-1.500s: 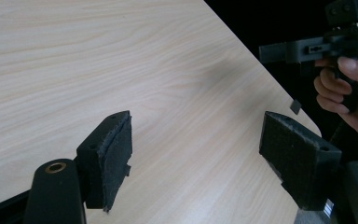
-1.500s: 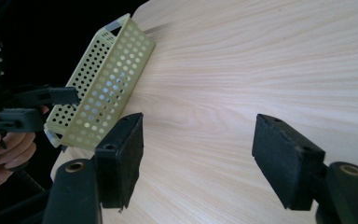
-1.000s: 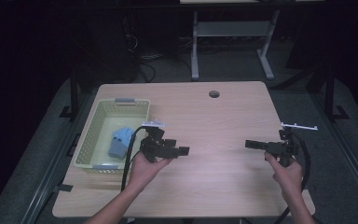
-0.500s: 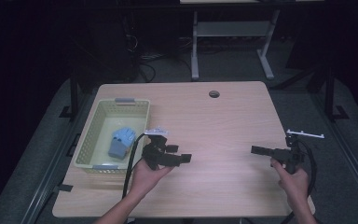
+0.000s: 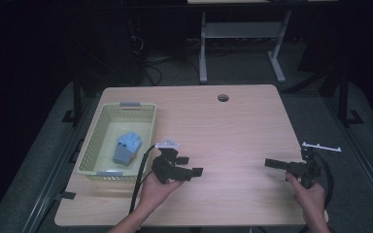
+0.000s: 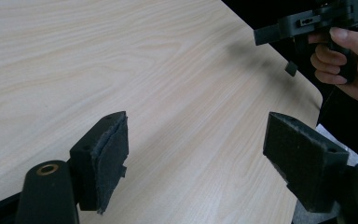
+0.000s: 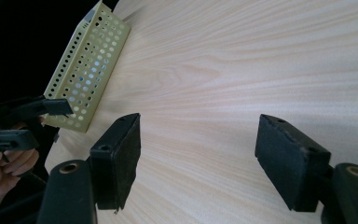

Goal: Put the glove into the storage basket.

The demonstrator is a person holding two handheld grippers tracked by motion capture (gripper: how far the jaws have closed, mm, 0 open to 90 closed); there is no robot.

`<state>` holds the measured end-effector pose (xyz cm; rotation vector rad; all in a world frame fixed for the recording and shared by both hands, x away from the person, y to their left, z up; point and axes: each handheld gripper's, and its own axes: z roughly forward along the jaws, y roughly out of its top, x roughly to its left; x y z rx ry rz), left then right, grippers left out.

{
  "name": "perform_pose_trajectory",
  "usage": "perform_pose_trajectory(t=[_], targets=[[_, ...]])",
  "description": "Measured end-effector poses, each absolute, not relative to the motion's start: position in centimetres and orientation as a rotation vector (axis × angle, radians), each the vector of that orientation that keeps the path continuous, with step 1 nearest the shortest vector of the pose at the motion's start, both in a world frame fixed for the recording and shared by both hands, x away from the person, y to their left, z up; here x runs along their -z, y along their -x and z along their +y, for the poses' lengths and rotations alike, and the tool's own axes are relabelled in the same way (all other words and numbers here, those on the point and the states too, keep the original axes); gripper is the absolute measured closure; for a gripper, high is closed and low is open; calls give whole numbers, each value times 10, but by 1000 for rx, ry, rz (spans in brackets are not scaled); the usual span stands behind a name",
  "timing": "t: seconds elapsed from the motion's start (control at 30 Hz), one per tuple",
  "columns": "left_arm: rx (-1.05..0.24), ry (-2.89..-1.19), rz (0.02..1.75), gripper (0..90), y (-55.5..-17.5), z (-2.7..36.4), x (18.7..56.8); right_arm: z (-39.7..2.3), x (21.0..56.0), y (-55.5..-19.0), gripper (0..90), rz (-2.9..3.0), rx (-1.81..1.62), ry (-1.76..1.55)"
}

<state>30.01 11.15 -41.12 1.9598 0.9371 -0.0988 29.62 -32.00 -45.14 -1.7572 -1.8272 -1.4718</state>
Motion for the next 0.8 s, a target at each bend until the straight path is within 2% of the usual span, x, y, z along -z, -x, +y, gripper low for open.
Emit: perform_pose_trajectory(t=[0.3,0.8], targets=[[123,-1949,912,207,-291,107,419,-323,461,-281,291,-1787,1515,1725],[68,-1972,814,188,-266,104,431,-320,464,-269,240,-1779,1554,1647]])
